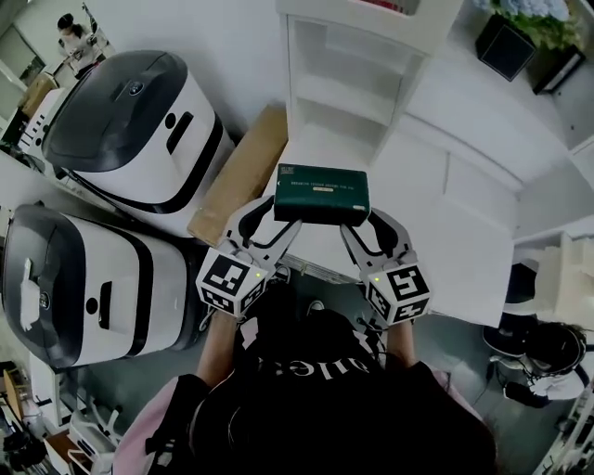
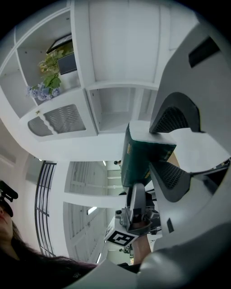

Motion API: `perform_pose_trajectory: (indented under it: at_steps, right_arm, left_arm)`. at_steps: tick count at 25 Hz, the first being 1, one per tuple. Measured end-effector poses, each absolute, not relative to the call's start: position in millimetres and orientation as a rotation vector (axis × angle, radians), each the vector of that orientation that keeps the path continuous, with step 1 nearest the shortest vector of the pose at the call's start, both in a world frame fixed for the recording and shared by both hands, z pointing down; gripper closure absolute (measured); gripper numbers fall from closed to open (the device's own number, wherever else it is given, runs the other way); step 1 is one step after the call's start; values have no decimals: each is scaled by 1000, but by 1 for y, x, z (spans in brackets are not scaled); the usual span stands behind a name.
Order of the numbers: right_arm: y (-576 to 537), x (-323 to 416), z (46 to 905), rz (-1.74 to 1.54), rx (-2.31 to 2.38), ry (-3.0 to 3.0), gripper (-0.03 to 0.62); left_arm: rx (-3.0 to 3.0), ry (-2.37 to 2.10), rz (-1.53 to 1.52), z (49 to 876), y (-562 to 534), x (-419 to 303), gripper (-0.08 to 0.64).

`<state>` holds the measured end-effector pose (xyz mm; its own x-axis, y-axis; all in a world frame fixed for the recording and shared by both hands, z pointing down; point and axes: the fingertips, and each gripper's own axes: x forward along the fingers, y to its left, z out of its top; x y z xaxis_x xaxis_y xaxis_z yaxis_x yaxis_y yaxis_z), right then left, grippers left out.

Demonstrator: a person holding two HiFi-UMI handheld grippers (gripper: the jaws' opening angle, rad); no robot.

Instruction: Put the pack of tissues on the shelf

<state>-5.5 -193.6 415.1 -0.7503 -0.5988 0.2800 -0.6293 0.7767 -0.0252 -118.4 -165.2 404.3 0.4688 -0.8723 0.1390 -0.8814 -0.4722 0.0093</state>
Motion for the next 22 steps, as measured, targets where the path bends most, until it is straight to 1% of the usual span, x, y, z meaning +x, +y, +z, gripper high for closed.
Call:
perform_pose_trajectory:
  at_steps: [9,22]
  right_arm:
    - [-243,-27,407,169,1139,-2653,365]
    - [-320,-33,400,72,1352,-2510,365]
  left_arm:
    - [2738,-1411,167,397,-230,-142,333]
    - [2914,-1232,212,394,-323,-147,333]
